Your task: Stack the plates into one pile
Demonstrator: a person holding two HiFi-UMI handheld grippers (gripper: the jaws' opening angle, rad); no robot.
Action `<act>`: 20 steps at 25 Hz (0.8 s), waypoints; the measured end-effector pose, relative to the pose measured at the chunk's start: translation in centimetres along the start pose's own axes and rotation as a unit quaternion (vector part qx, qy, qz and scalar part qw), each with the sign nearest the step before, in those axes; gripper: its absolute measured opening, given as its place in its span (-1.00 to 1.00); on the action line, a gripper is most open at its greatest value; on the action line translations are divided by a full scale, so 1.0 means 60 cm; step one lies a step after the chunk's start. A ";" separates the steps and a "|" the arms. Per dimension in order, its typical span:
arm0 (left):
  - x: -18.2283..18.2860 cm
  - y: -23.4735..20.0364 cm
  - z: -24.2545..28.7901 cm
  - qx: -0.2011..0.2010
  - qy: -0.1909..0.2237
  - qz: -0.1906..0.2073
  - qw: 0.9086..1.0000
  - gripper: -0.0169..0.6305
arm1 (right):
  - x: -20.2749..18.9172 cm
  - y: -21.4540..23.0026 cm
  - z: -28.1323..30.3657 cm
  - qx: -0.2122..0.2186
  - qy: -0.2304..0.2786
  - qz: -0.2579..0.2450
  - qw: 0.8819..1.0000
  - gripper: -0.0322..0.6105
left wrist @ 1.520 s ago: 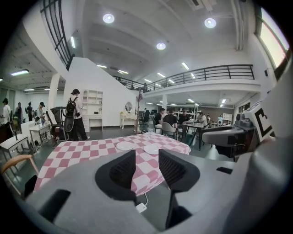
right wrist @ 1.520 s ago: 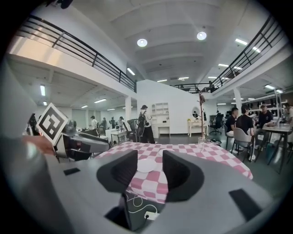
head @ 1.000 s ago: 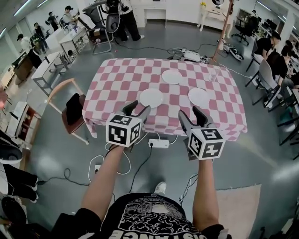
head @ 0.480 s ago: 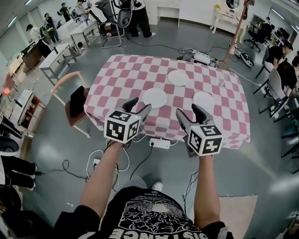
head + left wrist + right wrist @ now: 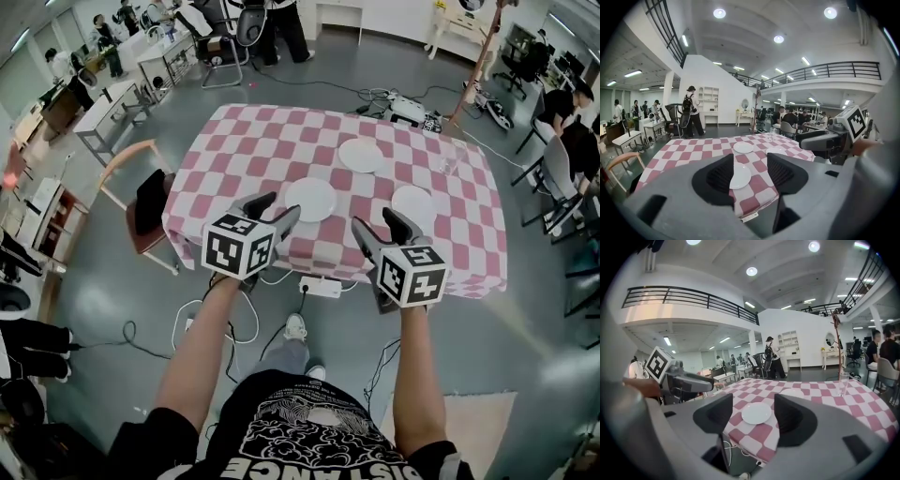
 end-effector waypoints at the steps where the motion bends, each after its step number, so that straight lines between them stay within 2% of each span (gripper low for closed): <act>1: 0.000 -0.008 0.010 -0.005 -0.002 -0.005 1.000 -0.23 | -0.001 0.004 0.011 0.001 -0.004 0.002 1.000 -0.03; 8: -0.014 -0.077 0.090 -0.019 -0.036 -0.034 0.999 -0.23 | -0.018 0.035 0.101 0.017 -0.040 0.029 0.999 -0.01; 10: -0.021 -0.098 0.113 -0.022 -0.052 -0.053 0.997 -0.23 | -0.024 0.045 0.127 0.021 -0.051 0.041 0.998 -0.01; 14: -0.049 -0.133 0.156 -0.039 -0.098 -0.109 0.988 -0.23 | -0.041 0.063 0.174 0.028 -0.075 0.058 0.995 -0.01; 20: -0.078 -0.168 0.201 -0.054 -0.142 -0.134 0.979 -0.23 | -0.068 0.081 0.228 0.040 -0.114 0.084 0.989 -0.01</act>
Point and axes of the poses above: the fingertips, and each gripper's own axes: z forward along the fingers, y to its right, x out of its top, the point moved 3 cm from there along -z, backward along the fingers, and after that the axes turned 3 degrees about -z, right-handed, at the moved point
